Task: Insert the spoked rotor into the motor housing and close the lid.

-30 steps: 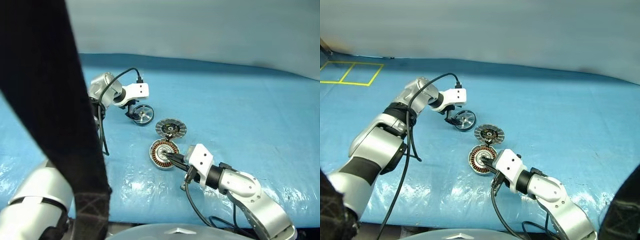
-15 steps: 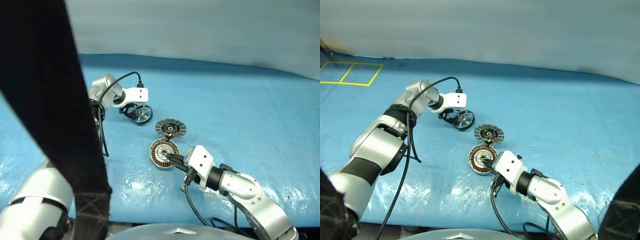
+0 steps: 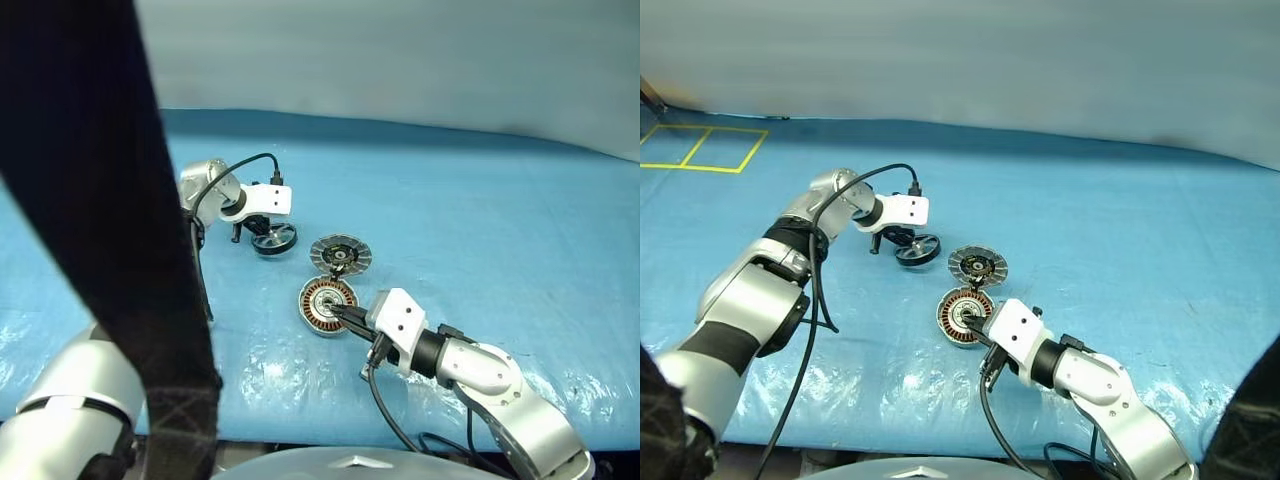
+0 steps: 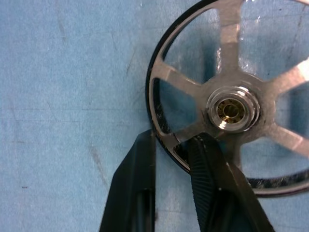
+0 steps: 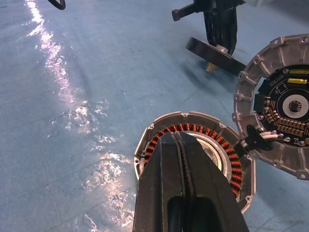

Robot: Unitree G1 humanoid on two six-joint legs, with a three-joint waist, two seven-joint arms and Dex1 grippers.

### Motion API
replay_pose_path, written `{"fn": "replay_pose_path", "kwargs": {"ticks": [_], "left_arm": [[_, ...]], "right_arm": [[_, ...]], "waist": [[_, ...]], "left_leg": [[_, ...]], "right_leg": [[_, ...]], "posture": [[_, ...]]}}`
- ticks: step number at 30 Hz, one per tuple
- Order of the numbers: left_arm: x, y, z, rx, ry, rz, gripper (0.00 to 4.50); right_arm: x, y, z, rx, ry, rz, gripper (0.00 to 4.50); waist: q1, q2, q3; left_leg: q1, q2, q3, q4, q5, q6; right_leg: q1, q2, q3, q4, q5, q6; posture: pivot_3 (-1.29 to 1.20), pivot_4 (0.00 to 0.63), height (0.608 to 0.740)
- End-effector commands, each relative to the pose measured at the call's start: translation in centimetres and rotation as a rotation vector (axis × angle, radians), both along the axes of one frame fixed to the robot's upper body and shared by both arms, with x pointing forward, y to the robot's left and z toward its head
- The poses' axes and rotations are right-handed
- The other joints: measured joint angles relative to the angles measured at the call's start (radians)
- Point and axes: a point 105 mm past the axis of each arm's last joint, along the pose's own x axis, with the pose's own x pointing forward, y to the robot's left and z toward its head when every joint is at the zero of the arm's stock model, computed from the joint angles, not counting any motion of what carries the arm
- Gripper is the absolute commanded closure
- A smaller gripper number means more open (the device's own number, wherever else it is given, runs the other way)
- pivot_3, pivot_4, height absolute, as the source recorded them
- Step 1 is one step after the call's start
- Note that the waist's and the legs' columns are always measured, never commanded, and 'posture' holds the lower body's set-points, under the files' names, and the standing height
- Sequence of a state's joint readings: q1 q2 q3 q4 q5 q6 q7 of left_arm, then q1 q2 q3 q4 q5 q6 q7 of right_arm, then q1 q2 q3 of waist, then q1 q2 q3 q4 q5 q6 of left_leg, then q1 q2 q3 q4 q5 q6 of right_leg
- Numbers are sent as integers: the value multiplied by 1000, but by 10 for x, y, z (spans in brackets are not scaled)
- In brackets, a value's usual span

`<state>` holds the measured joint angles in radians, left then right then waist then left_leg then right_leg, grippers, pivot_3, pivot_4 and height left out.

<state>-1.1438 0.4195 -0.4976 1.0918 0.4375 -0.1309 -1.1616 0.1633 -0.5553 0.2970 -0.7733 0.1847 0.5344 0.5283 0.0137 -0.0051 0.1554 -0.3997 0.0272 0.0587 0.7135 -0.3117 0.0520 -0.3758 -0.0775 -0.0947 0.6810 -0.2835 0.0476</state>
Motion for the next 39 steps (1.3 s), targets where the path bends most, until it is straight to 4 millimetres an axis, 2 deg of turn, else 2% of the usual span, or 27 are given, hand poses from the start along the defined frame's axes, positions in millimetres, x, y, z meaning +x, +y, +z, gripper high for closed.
{"fn": "replay_pose_path", "kwargs": {"ticks": [1, 7, 14, 19, 21, 25, 27, 32, 35, 39], "left_arm": [[-3, -4, 10, -70, -48, -60, 4139], [-28, -10, 34, -282, -146, -188, 4139], [-59, 11, 32, -296, -188, -165, 4139], [-59, 15, 42, -322, -233, -120, 4139], [-57, 13, 54, -362, -269, -119, 4139], [-61, 8, 66, -432, -224, -123, 4139], [-64, 13, 61, -384, -173, -146, 3745], [-42, 25, 51, -303, -195, -64, 2230], [-36, 20, 48, -293, -179, -64, 2230], [-39, 7, 40, -265, -151, -152, 2230]], "right_arm": [[0, 3, 7, 10, -30, 21, 4500], [3, 6, 11, 17, -45, 38, 4500], [5, 9, 10, 24, -34, 65, 4500], [8, 11, 8, 21, -34, 92, 4500], [9, 12, 8, 19, -37, 102, 4500], [10, 12, 9, 20, -39, 106, 4500], [11, 13, 9, 23, -40, 104, 4500], [11, 15, 9, 34, -41, 92, 4500], [11, 15, 8, 42, -41, 75, 4500], [10, 14, 7, 40, -41, 60, 4500]], "waist": [[0, 0, 0], [-1, 0, 0], [-1, 0, 0], [7, 0, 0], [5, 0, 0], [4, 0, 0], [2, 0, 0], [0, 0, 0], [3, 0, 0], [3, 0, 0]], "left_leg": [[0, 0, 0, 1, 0, 0], [-1, 1, 0, 2, 0, 0], [0, 1, 0, 3, 0, 0], [0, 0, -1, 3, 0, 1], [0, 0, 0, 4, 0, 2], [0, 0, 0, 3, 0, 2], [0, 0, 0, 3, 0, 2], [0, 0, 0, 3, 0, 2], [0, 0, 0, 3, 0, 2], [-1, 0, 1, 3, 0, 3]], "right_leg": [[0, 0, 0, 1, 0, 0], [-1, 0, 1, 1, 0, -1], [0, 0, 1, 1, 1, -1], [0, 0, 1, 1, 1, -1], [0, 0, 2, 1, 2, 0], [0, 0, 2, 1, 2, 0], [0, 0, 2, 1, 2, 0], [0, 1, 2, 2, 2, -1], [0, 1, 2, 1, 2, 0], [-1, 1, 2, 0, 2, 0]], "posture": [[0, 150, 740], [0, 150, 740], [0, 150, 740], [0, 150, 740], [0, 150, 740], [0, 150, 740], [0, 150, 740], [0, 150, 740], [0, 150, 740], [0, 150, 740]]}}
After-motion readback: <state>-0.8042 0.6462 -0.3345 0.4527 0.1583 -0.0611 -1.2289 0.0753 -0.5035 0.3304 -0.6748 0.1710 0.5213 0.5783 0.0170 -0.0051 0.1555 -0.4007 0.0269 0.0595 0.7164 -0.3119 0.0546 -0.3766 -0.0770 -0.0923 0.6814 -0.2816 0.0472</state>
